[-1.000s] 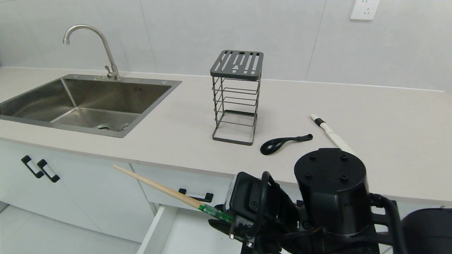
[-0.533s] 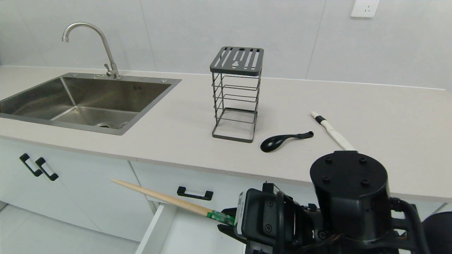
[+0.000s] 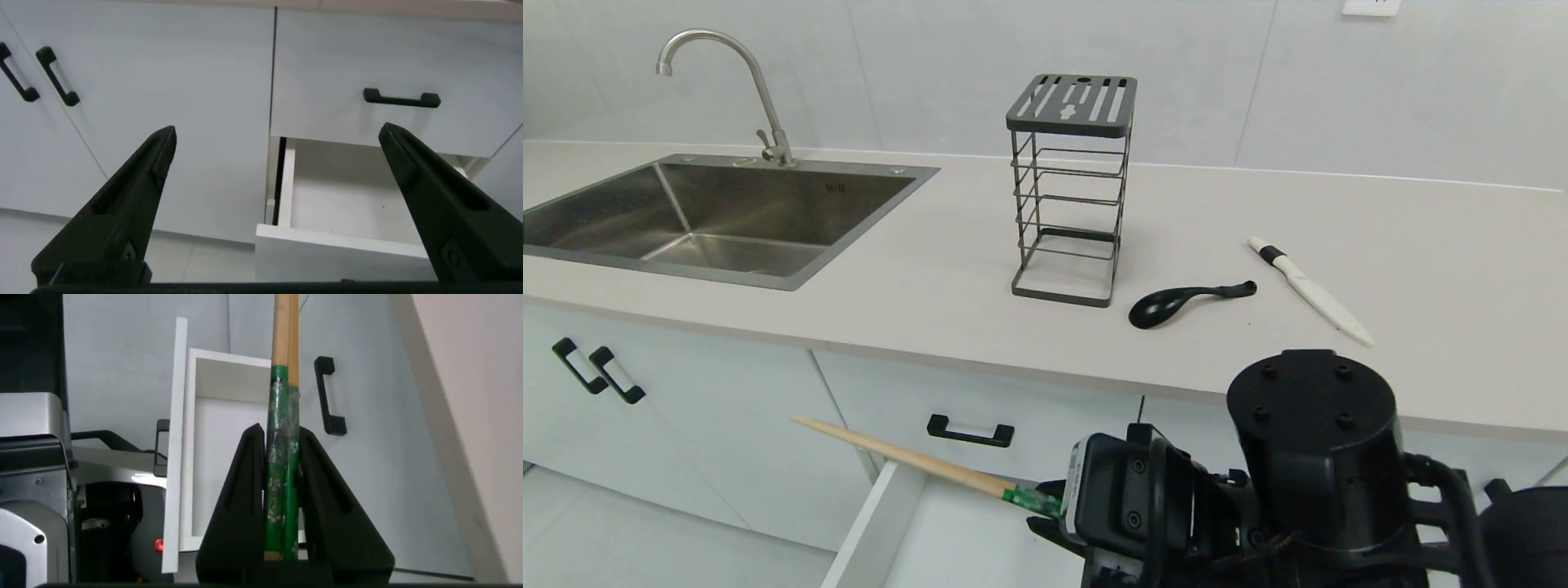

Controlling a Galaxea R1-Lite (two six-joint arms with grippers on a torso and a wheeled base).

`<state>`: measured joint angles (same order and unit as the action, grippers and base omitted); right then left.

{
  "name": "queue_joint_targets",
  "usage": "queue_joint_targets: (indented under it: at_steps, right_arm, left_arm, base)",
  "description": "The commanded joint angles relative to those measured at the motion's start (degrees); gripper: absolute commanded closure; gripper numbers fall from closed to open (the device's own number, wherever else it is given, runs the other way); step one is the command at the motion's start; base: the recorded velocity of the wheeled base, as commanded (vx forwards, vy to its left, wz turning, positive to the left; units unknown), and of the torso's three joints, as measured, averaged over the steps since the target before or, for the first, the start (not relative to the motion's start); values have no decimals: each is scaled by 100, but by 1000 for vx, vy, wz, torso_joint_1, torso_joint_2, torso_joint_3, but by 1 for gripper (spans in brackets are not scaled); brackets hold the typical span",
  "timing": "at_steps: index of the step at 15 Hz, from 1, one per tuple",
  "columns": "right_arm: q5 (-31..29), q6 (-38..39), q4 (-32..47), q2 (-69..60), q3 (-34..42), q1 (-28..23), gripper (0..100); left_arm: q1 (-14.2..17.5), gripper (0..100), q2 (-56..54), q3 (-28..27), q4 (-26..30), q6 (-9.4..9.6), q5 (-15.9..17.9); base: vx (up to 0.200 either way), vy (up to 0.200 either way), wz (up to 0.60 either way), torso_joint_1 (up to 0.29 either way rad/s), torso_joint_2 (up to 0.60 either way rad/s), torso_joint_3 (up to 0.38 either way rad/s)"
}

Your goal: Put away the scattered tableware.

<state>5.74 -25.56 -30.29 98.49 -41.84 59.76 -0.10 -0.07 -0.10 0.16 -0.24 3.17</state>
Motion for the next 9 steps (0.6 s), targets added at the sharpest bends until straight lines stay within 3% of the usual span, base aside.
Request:
queue_joint_targets:
  at_steps: [1,6,9]
  right_arm:
    - [-3,-1,6,109,-220,-26,100]
    - [6,-1,-3,171,-316,36,100]
    - [15,-1,-12,162,-220,133,100]
  left_arm:
    - [1,0,7,1,2,-2,-1]
    - [1,0,7,1,2,-2,-1]
    - [1,0,7,1,-7,-2,-1]
  base:
    - [0,0,0,-149,300,144]
    - [0,0,0,-174,316,144]
    - [0,0,0,-66,126,56]
